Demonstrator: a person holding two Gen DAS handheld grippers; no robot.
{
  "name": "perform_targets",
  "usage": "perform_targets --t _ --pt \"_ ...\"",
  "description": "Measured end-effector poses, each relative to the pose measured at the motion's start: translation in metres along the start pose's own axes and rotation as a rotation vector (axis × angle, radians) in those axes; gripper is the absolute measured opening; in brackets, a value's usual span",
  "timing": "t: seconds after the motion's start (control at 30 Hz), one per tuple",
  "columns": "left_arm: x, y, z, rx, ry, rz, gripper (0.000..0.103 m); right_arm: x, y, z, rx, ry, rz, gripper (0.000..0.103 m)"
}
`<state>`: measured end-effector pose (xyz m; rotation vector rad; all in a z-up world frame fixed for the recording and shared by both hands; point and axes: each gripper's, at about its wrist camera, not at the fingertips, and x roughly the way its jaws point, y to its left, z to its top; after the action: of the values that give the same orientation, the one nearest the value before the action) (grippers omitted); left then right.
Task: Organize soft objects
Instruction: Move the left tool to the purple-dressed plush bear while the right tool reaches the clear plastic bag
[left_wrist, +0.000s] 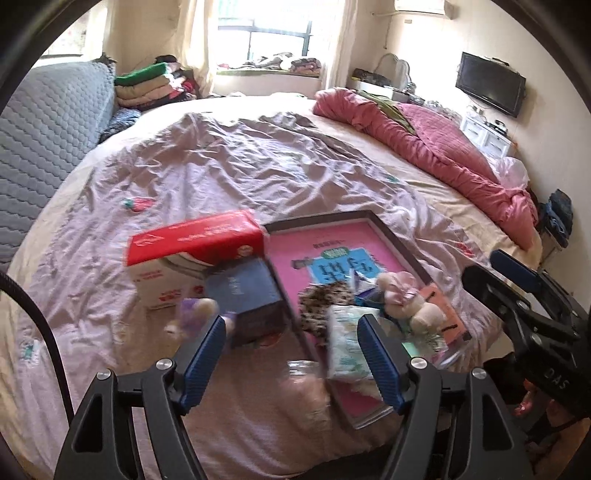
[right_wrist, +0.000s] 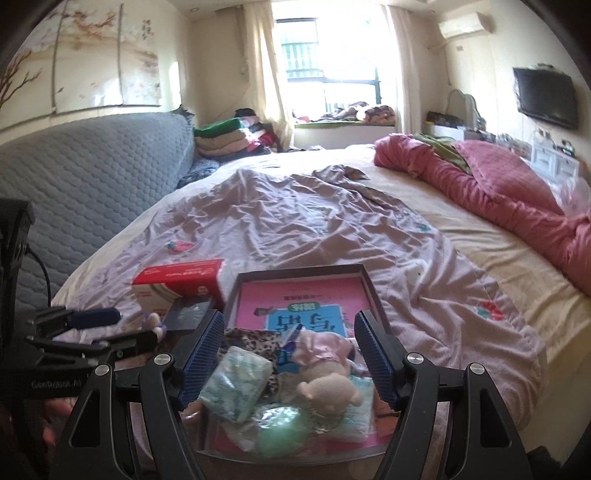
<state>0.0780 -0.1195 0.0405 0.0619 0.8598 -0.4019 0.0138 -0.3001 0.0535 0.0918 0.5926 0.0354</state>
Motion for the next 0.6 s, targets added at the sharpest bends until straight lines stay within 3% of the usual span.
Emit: perform_targets --t 0.17,0.6 --pt "-0.011 0.031 0.002 -0.035 -0.005 0.041 0.073 -0.002 0.025 0.002 -0.03 0.003 0.04 0.075" --pt "-0.022 0.077 -0.005 -0.116 -0.001 0.047 0.073 0.004 0.085 -0.006 -0.165 0.056 0.097 0.075"
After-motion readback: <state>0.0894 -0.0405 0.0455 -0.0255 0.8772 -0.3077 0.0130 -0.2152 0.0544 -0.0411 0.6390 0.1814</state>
